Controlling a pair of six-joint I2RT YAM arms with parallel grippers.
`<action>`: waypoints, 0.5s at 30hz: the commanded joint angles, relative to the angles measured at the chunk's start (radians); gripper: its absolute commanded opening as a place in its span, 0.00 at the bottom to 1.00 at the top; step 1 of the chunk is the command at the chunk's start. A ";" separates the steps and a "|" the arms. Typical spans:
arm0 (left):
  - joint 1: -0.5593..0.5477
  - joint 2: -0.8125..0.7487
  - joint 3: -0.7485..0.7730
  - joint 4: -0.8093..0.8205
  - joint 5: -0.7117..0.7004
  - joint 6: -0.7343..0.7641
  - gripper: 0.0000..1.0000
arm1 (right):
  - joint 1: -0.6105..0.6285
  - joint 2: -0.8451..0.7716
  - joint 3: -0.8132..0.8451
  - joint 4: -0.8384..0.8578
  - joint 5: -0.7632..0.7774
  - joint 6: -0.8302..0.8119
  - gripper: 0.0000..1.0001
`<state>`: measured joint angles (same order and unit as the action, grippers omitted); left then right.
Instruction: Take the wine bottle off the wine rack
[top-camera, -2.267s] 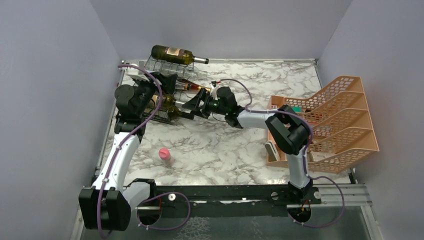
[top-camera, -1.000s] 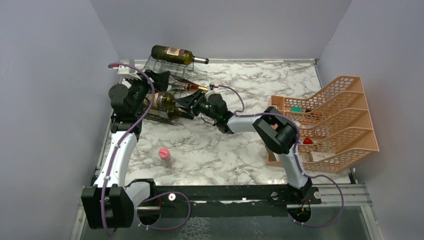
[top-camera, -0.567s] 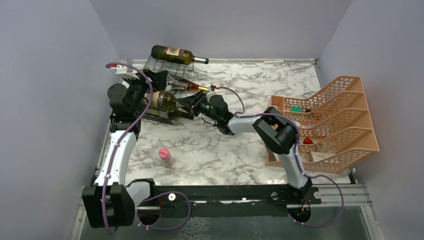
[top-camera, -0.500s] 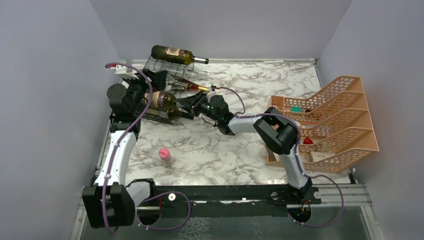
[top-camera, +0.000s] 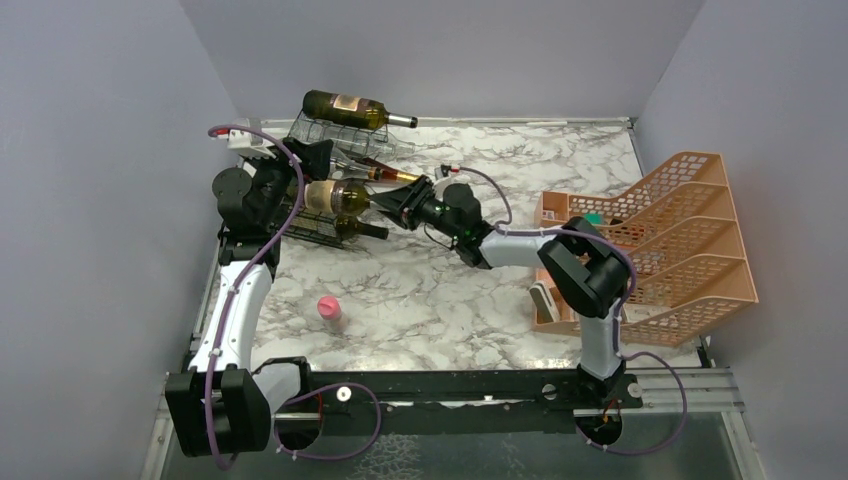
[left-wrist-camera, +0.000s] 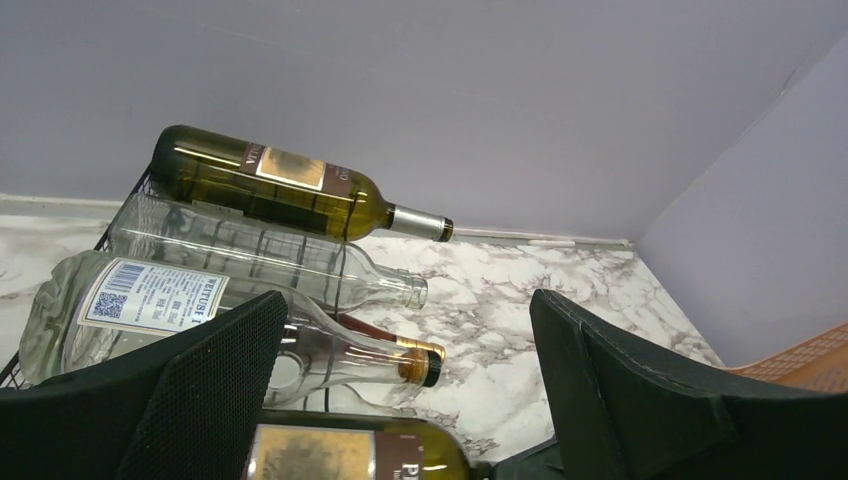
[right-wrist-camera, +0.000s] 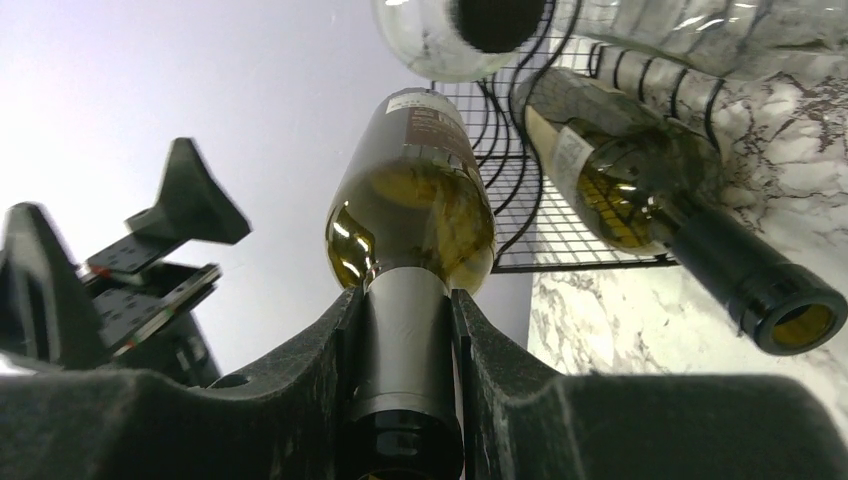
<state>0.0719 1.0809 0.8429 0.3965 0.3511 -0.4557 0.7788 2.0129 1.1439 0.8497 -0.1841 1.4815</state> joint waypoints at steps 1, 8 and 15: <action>0.009 -0.014 -0.011 0.033 0.008 0.004 0.98 | -0.026 -0.158 -0.023 0.094 -0.088 0.016 0.01; 0.011 -0.037 -0.010 0.032 0.011 0.044 0.95 | -0.069 -0.301 -0.131 0.008 -0.156 0.029 0.01; 0.011 -0.075 0.015 -0.039 -0.048 0.114 0.94 | -0.189 -0.543 -0.276 -0.186 -0.275 -0.040 0.01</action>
<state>0.0765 1.0252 0.8383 0.3729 0.3359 -0.3859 0.6544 1.6272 0.8921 0.6971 -0.3534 1.4624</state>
